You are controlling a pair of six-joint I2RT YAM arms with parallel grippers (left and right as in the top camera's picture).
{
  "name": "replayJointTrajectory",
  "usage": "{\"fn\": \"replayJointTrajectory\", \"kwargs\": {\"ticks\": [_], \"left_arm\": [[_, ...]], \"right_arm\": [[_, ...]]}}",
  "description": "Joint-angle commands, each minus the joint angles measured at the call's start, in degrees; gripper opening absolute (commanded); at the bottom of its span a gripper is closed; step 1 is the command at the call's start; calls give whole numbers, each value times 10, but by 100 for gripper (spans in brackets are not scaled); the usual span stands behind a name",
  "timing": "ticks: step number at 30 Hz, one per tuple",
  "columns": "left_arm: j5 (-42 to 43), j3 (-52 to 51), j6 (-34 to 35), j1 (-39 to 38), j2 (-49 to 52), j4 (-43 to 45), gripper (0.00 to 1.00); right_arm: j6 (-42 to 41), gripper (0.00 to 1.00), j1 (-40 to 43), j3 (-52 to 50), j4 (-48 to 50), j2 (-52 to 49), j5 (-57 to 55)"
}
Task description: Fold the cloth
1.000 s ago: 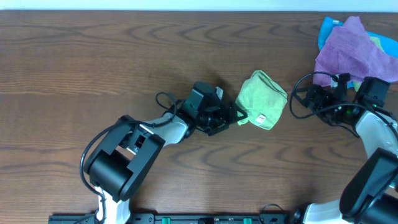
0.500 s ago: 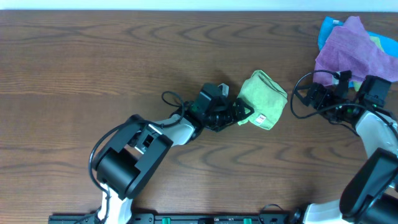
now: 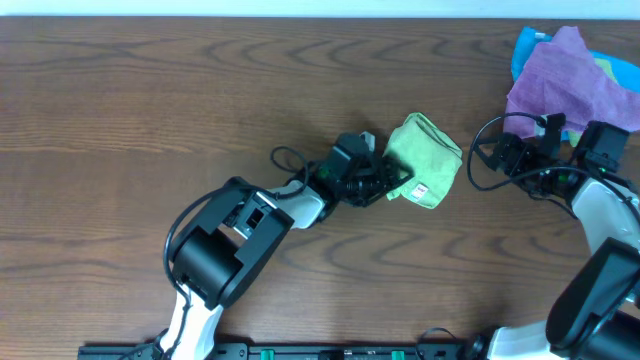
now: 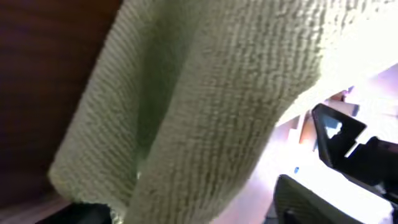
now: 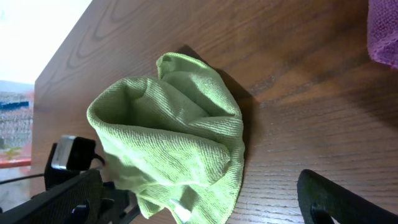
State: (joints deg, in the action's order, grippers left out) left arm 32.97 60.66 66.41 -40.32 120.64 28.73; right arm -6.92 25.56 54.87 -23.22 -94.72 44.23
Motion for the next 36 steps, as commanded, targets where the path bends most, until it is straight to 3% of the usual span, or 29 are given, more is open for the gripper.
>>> {"fn": "replayJointTrajectory", "kwargs": {"ticks": [1, 3, 6, 10, 26, 31, 33, 34, 36], "left_arm": [[35, -14, 0, 6, 24, -17, 50], [48, -14, -2, 11, 24, -29, 47], [47, -14, -2, 14, 24, -58, 27], [48, -14, -8, 14, 24, -63, 22], [62, -14, -43, 14, 24, -123, 19], [30, -14, -48, 14, 24, -124, 15], [18, -14, -55, 14, 24, -124, 18], [14, -14, -63, 14, 24, -125, 25], [3, -14, -80, 14, 24, -129, 21]], "right_arm": [[10, 99, 3, -2, 1, 2, 6], [10, 99, 3, -2, 1, 2, 6], [10, 99, 3, -2, 1, 2, 6], [10, 99, 3, -2, 1, 2, 6], [6, 99, 3, -2, 2, 2, -7], [6, 99, 3, -2, 3, 2, -7], [6, 99, 3, -2, 3, 2, -7], [6, 99, 3, -2, 3, 2, -7], [6, 99, 3, -2, 3, 2, -7]]}}
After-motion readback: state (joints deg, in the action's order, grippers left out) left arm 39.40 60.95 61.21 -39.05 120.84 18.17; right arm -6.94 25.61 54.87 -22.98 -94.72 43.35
